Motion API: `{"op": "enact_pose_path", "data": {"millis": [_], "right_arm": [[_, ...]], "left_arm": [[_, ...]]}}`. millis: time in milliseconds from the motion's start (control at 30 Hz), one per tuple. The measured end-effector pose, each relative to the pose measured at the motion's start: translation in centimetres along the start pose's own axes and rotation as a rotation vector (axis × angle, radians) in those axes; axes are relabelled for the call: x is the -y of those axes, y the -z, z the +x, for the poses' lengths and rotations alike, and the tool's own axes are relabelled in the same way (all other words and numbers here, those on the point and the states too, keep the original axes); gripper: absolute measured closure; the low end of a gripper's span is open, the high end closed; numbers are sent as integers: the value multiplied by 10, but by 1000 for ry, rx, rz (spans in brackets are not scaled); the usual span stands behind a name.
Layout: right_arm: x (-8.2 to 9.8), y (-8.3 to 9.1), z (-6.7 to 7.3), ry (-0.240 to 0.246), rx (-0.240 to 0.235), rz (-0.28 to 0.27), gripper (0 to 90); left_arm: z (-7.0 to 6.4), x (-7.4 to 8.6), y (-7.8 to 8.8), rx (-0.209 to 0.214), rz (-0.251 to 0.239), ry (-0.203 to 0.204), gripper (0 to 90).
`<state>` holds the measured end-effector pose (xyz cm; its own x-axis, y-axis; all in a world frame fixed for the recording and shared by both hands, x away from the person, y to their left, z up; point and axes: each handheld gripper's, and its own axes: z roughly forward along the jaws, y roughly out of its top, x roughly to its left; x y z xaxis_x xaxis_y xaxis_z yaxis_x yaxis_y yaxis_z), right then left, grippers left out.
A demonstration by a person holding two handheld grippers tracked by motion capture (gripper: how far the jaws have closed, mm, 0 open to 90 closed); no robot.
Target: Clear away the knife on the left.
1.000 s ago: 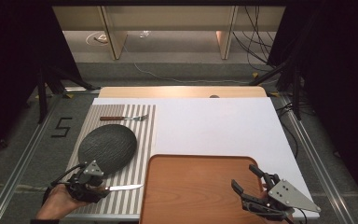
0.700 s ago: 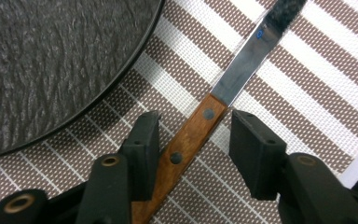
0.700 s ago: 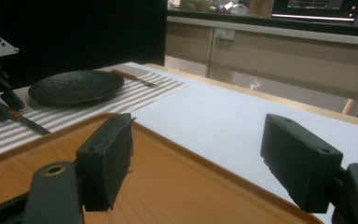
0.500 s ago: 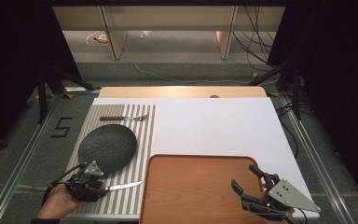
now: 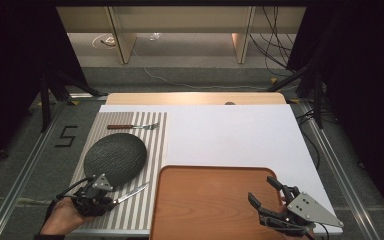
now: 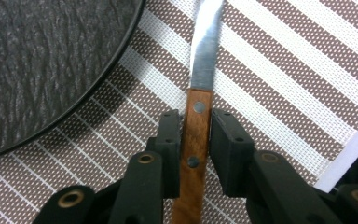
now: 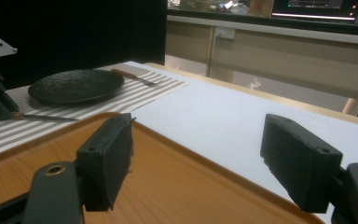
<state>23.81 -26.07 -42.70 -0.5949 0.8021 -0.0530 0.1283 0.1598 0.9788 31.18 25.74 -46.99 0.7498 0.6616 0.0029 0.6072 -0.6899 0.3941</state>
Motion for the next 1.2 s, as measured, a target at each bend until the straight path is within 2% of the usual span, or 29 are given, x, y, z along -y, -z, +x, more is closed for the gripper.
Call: {"op": "enact_pose_path", "data": {"millis": [300, 533, 767, 867, 967, 1100, 1167, 1200], "right_arm": [[0, 0, 0, 1, 1, 0, 265], [0, 1, -1, 0, 2, 0, 265], [0, 1, 0, -3, 0, 0, 265], [0, 1, 0, -3, 0, 0, 265], [0, 1, 0, -4, 0, 0, 265], [0, 1, 0, -4, 0, 0, 265], [0, 1, 0, -3, 1, -2, 265], [0, 1, 0, -3, 1, -2, 265]], "left_arm": [[-1, 0, 1, -6, -9, -23, 766], [-2, -1, 7, 4, -59, -25, 767], [-2, -3, 17, 50, -172, 18, 767], [-3, -4, 21, 64, -206, 25, 767], [-4, -6, 26, 60, -231, 36, 767], [-5, -7, 32, 81, -282, 65, 767], [-6, -8, 34, 65, -302, 60, 767], [-7, -9, 35, 63, -313, 70, 767]]}}
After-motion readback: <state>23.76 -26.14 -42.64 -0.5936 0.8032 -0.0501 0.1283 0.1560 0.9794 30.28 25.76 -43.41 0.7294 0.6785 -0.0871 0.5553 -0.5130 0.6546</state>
